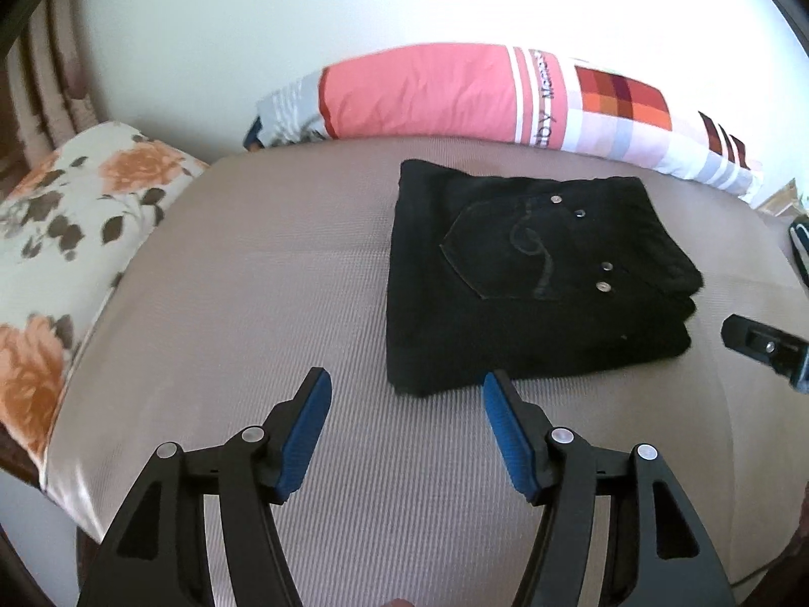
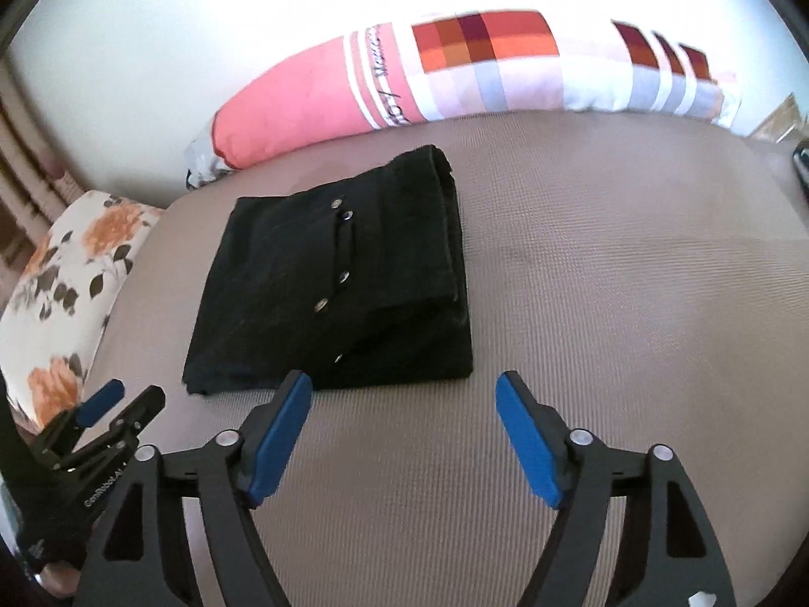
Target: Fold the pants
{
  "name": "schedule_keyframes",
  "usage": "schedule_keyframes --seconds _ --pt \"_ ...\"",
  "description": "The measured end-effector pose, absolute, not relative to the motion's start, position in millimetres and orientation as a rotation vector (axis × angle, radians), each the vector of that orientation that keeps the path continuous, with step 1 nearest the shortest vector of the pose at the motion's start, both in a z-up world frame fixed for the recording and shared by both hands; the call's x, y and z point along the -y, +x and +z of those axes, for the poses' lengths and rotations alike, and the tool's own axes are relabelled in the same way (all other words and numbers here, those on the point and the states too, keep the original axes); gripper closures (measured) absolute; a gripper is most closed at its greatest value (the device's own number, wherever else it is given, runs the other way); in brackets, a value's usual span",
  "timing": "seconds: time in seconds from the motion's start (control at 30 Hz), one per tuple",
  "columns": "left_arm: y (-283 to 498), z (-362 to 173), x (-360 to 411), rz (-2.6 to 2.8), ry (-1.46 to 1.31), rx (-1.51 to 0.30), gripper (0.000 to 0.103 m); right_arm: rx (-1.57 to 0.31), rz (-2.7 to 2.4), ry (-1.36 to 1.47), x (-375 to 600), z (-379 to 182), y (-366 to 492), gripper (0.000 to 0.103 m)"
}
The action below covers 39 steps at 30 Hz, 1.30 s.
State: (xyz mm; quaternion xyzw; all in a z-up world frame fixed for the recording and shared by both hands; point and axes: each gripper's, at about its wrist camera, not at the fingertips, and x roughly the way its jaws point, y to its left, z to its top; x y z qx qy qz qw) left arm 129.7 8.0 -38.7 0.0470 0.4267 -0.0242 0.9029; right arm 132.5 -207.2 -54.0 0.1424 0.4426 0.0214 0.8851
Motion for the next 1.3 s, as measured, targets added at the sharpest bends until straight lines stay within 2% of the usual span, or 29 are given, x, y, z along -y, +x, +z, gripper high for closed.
schedule_keyframes --seconds 0.4,1.3 --pt "77 -31 -10 -0.005 0.109 -0.846 0.039 -0.852 0.026 0.183 170 -50 87 0.022" --pt "69 -49 -10 0.015 0.124 -0.872 0.039 -0.843 0.043 0.105 145 -69 72 0.019"
